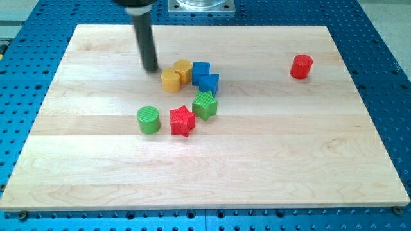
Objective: Place the red circle at the bottom center of the board
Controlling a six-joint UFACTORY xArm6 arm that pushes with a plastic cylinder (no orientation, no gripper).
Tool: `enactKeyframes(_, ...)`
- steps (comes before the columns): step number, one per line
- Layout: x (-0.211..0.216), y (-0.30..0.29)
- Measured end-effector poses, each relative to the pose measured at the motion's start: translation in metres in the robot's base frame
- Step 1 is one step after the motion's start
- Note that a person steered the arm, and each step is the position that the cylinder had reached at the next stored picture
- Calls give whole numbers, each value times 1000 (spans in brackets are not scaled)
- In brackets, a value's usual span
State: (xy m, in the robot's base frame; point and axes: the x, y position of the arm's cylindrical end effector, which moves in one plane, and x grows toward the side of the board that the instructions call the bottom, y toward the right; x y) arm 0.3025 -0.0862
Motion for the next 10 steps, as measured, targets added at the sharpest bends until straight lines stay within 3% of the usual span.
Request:
enactKeyframes(1,-21,111)
enactKeyframes(2,-13,249)
enactKeyframes(3,-5,350)
enactKeyframes(4,28,310)
enactKeyframes(5,28,212)
enactKeyframes(6,33,213)
enactKeyframes(8,200,151)
enactKeyframes(9,218,148)
enactKeyframes(10,231,208)
